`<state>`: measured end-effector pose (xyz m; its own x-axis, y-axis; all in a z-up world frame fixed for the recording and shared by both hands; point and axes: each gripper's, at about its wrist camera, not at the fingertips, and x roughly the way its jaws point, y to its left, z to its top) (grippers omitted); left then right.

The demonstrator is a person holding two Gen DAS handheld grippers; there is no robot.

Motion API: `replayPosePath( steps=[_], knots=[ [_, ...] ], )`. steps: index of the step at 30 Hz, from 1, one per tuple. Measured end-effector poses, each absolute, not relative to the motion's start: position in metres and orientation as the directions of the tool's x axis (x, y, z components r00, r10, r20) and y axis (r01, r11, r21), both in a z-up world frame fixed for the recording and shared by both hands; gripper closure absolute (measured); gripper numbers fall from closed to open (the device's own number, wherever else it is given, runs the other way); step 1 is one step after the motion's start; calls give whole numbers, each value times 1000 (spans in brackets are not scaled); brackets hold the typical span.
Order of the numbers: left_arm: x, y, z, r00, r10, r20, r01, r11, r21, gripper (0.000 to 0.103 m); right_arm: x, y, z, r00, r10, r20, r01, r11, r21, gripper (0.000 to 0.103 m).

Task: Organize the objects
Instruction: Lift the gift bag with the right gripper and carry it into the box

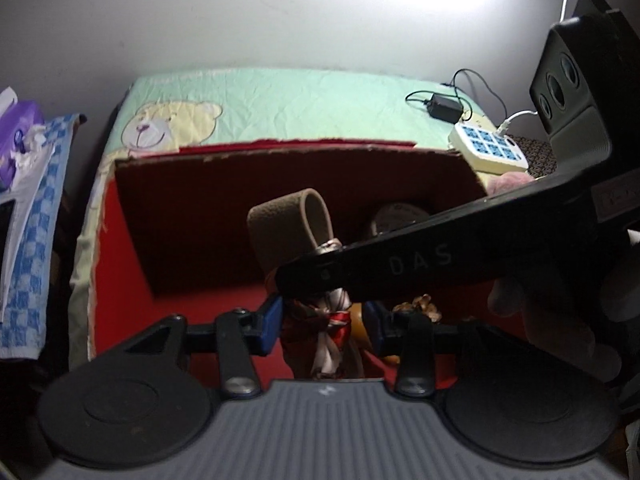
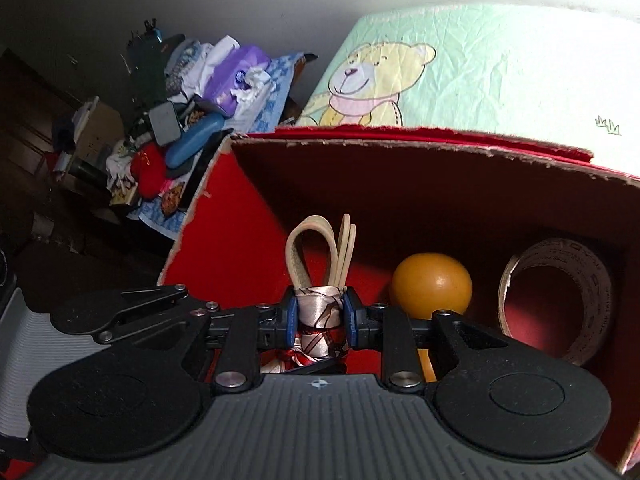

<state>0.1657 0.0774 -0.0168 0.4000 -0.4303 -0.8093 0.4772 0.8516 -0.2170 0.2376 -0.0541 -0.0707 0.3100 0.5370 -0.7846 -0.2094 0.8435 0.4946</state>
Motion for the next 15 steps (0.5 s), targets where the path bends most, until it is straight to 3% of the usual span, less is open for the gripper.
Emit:
replayPosePath(
  steps=[6, 15],
  knots=[
    [179, 65, -36, 333, -352, -875, 464, 869, -172, 62, 246, -51, -91, 239, 495, -836, -195, 867, 458, 78],
    [196, 62, -55, 249, -339, -907, 440, 874, -206, 61, 254, -67, -102, 211, 431, -878, -134, 902, 411, 80]
  ],
)
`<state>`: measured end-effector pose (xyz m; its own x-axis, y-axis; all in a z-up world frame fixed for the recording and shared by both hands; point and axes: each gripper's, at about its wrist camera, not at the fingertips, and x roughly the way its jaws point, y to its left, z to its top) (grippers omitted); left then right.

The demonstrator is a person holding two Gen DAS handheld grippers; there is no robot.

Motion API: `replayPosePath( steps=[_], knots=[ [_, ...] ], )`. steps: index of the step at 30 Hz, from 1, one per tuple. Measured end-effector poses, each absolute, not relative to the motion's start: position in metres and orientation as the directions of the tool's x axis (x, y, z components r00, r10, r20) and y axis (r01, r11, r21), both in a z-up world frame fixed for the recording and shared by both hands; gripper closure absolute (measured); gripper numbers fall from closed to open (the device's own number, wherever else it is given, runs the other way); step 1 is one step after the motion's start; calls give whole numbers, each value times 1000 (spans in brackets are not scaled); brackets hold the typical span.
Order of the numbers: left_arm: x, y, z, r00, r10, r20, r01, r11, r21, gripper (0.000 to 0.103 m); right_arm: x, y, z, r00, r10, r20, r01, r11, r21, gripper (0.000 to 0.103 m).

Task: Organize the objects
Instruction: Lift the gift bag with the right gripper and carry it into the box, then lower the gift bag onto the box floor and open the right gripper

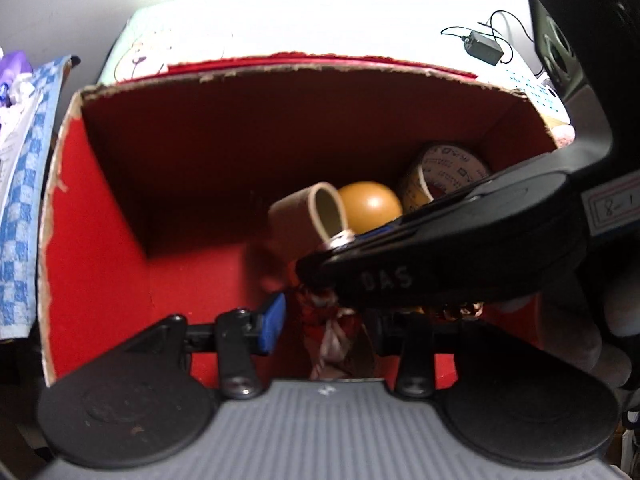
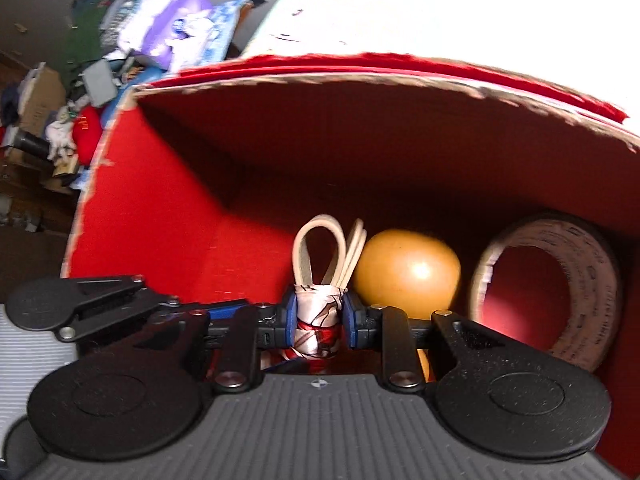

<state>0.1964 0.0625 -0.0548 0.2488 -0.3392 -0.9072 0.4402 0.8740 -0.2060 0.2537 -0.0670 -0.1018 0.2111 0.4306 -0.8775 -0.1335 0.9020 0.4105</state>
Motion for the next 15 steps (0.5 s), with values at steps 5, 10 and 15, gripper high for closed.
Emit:
replayPosePath(
  steps=[5, 10, 15],
  knots=[
    [199, 60, -57, 235, -355, -905, 444, 867, -225, 60, 250, -69, -98, 205, 418, -885, -173, 905, 388, 80],
    [196, 57, -54, 272, -327, -905, 463, 869, -175, 60, 254, -69, -106, 208, 436, -876, -148, 899, 412, 78],
    [192, 66, -44, 332, -313, -890, 447, 883, -143, 57, 254, -74, -105, 197, 450, -871, -136, 892, 430, 75]
  ],
)
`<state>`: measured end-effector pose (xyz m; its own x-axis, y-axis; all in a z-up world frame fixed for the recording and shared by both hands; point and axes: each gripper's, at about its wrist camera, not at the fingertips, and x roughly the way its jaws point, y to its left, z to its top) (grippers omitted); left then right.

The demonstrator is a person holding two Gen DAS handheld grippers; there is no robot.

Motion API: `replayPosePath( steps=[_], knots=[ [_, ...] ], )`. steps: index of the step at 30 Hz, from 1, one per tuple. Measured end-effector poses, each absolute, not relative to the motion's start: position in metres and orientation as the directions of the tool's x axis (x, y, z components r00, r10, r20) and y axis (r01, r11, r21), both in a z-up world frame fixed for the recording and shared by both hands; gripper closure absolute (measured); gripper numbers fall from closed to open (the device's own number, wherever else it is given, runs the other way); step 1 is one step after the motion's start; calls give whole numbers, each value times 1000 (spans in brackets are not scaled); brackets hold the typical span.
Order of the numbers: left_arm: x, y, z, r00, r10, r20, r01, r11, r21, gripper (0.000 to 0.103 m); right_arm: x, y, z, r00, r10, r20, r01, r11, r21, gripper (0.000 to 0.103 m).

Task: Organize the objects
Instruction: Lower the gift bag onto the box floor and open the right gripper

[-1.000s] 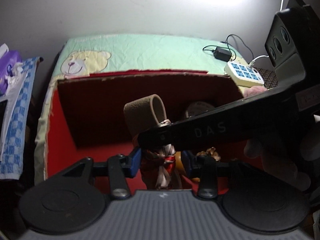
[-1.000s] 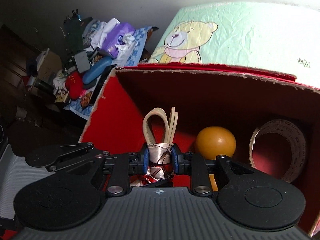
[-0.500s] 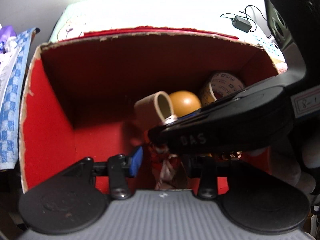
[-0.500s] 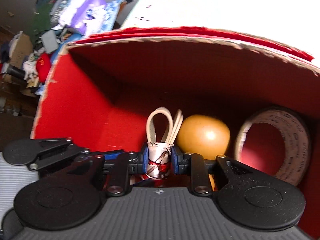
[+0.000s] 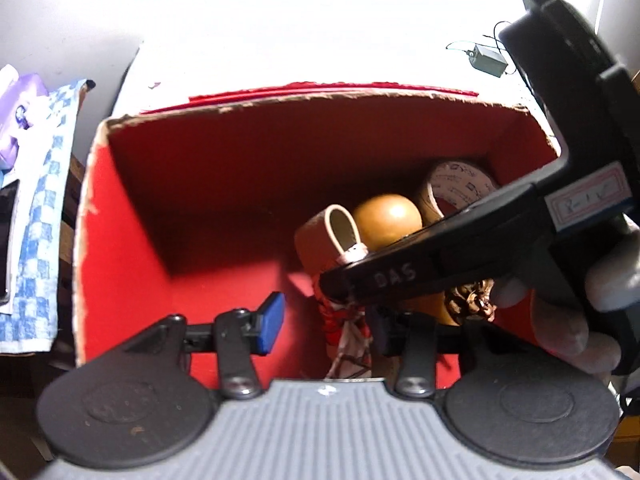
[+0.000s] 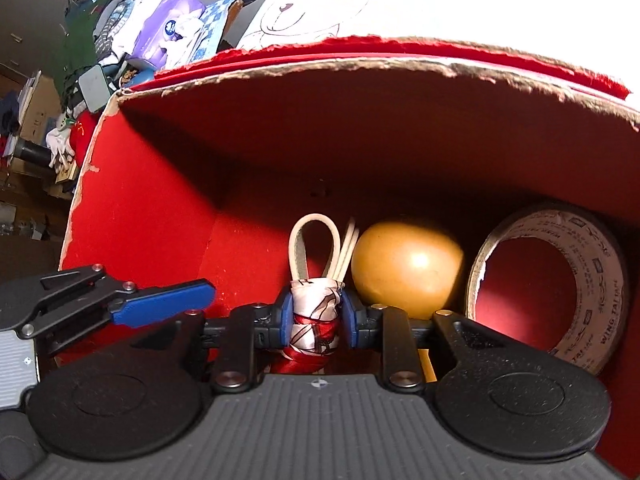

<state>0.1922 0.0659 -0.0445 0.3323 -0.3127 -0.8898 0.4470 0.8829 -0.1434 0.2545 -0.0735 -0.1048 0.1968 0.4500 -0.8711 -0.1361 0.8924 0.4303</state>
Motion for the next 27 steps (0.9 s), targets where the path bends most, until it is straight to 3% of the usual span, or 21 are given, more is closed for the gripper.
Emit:
replayPosePath(
  steps=[3, 8, 18, 20, 27],
  knots=[
    [190, 71, -44, 344, -301, -889, 439, 889, -131, 55, 254, -71, -101, 189, 444, -876, -158, 894, 419, 72],
    [182, 79, -39, 390, -277, -878, 430, 898, -92, 43, 255, -75, -100, 185, 478, -859, -145, 878, 457, 71],
    [179, 78, -28, 448, -246, -859, 414, 909, -45, 38, 238, -89, -76, 275, 551, -788, -123, 833, 540, 70],
    [177, 76, -24, 467, -258, -846, 416, 908, -47, 32, 238, -91, -75, 286, 570, -770, -108, 818, 565, 71],
    [170, 96, -10, 501, -328, -801, 398, 909, -123, 24, 254, -71, -85, 252, 612, -750, -62, 783, 619, 70]
  ],
)
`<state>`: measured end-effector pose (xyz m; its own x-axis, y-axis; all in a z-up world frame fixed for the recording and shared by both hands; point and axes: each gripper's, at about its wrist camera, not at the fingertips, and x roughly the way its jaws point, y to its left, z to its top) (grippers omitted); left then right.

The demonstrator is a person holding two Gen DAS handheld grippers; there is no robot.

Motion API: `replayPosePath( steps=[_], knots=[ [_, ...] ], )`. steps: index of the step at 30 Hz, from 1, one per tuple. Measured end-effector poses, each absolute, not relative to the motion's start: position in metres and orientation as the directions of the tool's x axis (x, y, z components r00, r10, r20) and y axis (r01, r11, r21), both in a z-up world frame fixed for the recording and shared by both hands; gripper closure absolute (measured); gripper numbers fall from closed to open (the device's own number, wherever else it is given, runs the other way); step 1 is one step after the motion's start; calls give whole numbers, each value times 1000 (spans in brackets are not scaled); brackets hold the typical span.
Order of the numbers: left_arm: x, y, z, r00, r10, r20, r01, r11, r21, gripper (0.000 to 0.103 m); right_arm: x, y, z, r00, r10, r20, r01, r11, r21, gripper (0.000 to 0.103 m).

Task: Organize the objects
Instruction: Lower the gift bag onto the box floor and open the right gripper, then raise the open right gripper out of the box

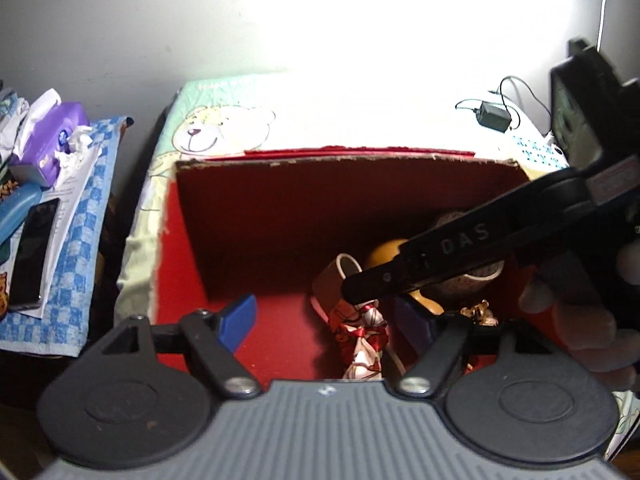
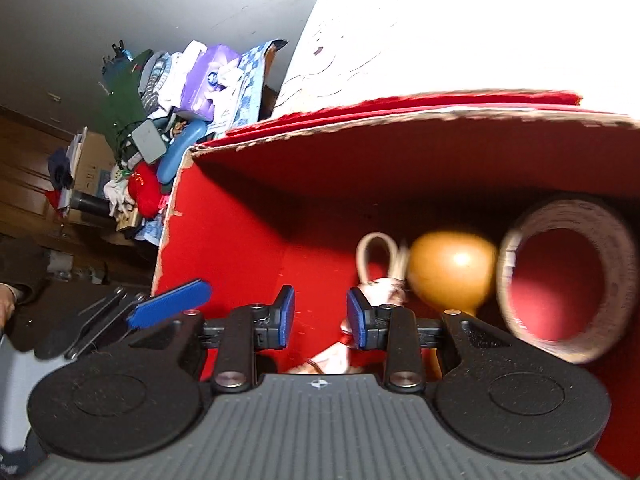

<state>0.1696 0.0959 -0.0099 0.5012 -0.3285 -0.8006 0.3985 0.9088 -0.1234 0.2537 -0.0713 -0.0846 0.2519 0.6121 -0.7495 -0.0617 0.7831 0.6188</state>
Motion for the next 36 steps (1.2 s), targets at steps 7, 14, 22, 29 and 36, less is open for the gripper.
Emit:
replayPosePath(
  steps=[7, 14, 22, 29, 36],
  knots=[
    [149, 114, 1, 546, -370, -752, 410, 900, -145, 18, 265, -44, -102, 137, 542, -829, -49, 840, 541, 71],
    [144, 121, 1, 570, -352, -742, 385, 913, -137, 18, 264, -57, -100, 141, 486, -863, -31, 873, 487, 83],
    [148, 113, 1, 575, -344, -743, 390, 913, -121, 18, 222, -86, -63, 309, 580, -754, -69, 804, 590, 76],
    [136, 116, 10, 597, -350, -722, 397, 911, -114, 17, 162, -115, -48, 443, 623, -645, -115, 753, 648, 75],
    [108, 123, 22, 624, -339, -704, 399, 913, -86, 16, 132, -119, -37, 477, 668, -571, -143, 701, 699, 75]
  ],
)
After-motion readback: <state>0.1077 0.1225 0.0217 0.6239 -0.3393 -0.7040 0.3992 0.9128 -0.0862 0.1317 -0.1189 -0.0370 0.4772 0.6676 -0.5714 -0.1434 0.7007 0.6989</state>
